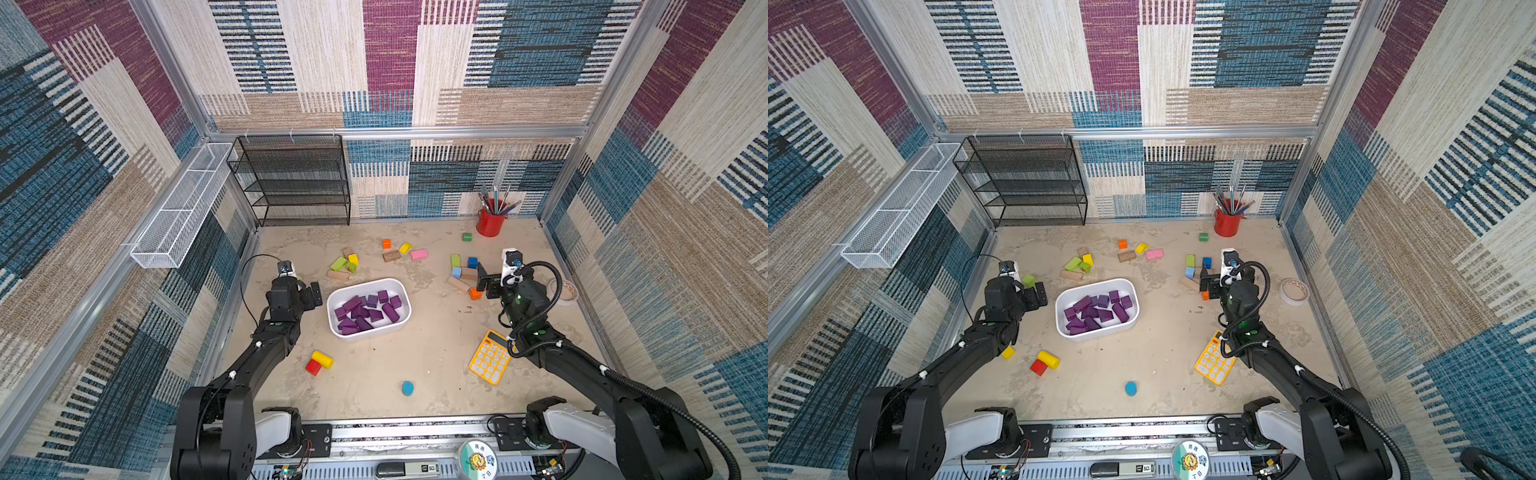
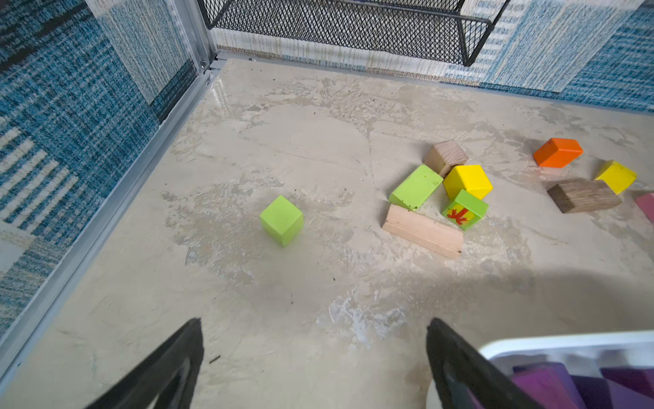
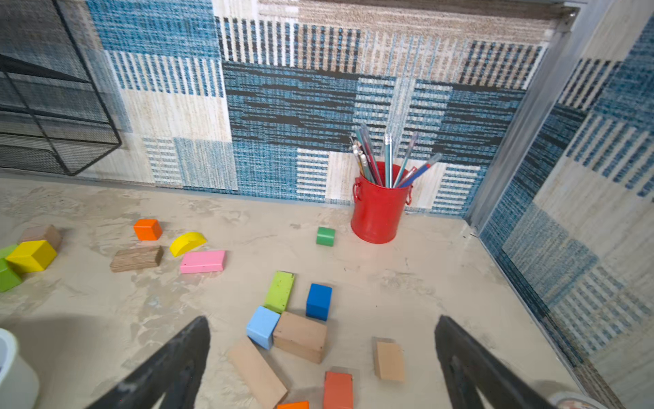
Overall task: Pick purple bricks into the storage bin
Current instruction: Reset both arms
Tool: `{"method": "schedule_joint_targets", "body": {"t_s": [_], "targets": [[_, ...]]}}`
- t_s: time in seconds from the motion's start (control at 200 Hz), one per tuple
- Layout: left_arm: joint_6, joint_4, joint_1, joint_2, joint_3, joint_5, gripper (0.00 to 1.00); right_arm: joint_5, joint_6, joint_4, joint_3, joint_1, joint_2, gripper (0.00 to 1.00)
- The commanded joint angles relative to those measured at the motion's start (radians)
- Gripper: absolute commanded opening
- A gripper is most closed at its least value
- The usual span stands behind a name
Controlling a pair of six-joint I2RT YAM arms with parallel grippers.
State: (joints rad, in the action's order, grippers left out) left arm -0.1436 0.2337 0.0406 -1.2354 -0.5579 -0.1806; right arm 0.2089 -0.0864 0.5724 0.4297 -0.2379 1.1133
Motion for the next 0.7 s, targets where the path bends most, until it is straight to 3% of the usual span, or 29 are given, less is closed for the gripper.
{"method": "schedule_joint_targets", "body": {"t_s": [0.0,0.426,0.696], "targets": [[0.032,0.12,-0.002,-0.02,0.02,-0.008,0.99,-0.027,0.021,0.121,-0.04,0.017,-0.001,0.99],[0.084,0.23,-0.008,-0.029,0.075,-0.014,0.99,-0.156,0.086,0.335,-0.144,0.17,0.107,0.99],[0.077,0.341,-0.085,-0.117,0.102,0.049,0.99,-0.188,0.083,0.459,-0.169,0.247,0.19,0.99]]}}
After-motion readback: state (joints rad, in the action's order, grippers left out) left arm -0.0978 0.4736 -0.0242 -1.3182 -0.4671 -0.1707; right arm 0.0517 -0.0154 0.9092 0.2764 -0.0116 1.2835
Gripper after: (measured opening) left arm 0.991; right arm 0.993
